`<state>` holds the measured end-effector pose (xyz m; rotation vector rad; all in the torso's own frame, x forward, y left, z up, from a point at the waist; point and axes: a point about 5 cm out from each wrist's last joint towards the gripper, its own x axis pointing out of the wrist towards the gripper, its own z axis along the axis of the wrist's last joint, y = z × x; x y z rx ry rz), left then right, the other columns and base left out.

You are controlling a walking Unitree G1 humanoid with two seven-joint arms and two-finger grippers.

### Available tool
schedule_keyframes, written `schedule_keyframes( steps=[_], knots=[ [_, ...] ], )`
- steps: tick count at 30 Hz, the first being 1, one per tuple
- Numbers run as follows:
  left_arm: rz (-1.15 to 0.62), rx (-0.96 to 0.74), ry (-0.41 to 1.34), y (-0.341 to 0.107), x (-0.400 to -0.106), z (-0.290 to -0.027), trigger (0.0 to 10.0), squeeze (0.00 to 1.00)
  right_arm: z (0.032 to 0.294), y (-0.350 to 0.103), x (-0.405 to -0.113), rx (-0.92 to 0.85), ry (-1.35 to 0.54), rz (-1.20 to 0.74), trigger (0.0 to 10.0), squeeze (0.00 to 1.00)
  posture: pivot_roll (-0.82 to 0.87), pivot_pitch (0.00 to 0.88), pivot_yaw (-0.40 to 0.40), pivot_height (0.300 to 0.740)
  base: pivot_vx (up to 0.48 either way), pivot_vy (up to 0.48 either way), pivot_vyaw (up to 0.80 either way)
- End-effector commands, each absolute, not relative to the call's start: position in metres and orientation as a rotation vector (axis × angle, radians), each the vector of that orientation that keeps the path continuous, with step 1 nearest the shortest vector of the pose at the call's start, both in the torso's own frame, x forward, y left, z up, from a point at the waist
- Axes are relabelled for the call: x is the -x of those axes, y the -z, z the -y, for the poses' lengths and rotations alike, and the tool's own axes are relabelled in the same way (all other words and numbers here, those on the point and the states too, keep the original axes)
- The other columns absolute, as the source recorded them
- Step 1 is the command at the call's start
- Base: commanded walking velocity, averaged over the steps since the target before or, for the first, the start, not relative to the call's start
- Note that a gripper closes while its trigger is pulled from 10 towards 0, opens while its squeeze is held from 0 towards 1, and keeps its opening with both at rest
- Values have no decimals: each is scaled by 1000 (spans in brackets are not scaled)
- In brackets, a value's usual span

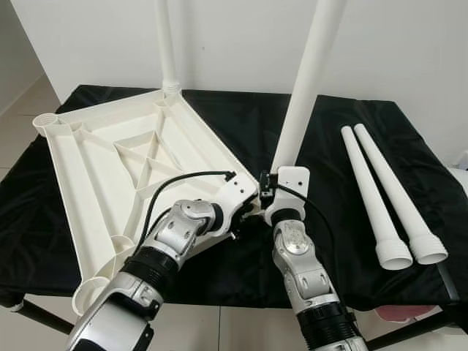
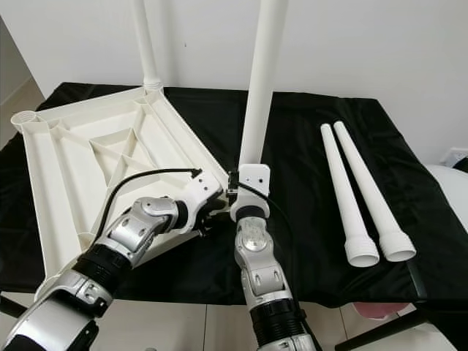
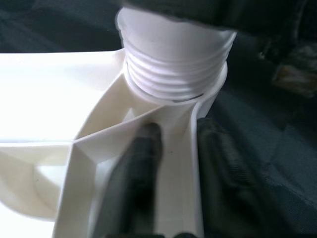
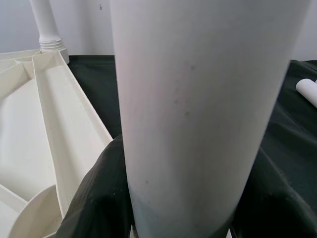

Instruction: Building children table

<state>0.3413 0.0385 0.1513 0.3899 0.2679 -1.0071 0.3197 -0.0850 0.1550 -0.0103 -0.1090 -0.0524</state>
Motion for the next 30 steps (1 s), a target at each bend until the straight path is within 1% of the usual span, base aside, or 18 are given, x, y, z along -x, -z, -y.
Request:
schedule_keyframes(
  steps=[1, 3, 4, 5, 8, 16, 17, 24, 25, 30],
  knots=[
    [-302, -432, 996, -140, -339, -41, 0, 0, 97, -101, -310, 22, 84, -145, 10000, 0, 55, 134, 1, 740, 0, 0, 0],
    [-297, -443, 1004, -140, -338, -40, 0, 0, 97, -101, -310, 22, 83, -144, 10000, 0, 55, 134, 1, 740, 0, 0, 0],
    [-289, -497, 1033, -138, -335, -41, 0, 0, 97, -101, -310, 21, 83, -145, 10000, 0, 55, 135, 1, 740, 0, 0, 0],
    [-289, -497, 1033, -138, -335, -41, 0, 0, 97, -101, -310, 21, 83, -145, 10000, 0, 55, 135, 1, 740, 0, 0, 0],
    [-268, -603, 1122, -135, -326, -44, 0, 0, 97, -101, -310, 21, 81, -145, 10000, 0, 58, 136, -1, 740, 0, 0, 0],
    [-250, -609, 1152, -138, -324, -48, 0, 0, 96, -105, -312, 20, 45, -126, 10000, 0, 60, 138, -5, 740, 0, 0, 0],
    [-248, -609, 1154, -139, -324, -48, 0, 0, 95, -106, -312, 9, 28, -119, 10000, 1000, 60, 139, -6, 740, 0, 0, 0],
    [-242, -608, 1160, -138, -323, -48, 0, 0, 86, -119, -312, -25, -77, -52, 10000, 1000, 57, 140, -6, 740, 0, 0, 0],
    [-242, -608, 1158, -138, -322, -48, 0, 0, 84, -124, -313, -34, -104, -29, 10000, 0, 57, 141, -5, 740, 0, 0, 0],
    [-240, -610, 1156, -139, -322, -49, 0, 0, 82, -134, -313, -47, -158, 27, 10000, 0, 57, 140, -6, 740, 0, 0, 0]
  ],
)
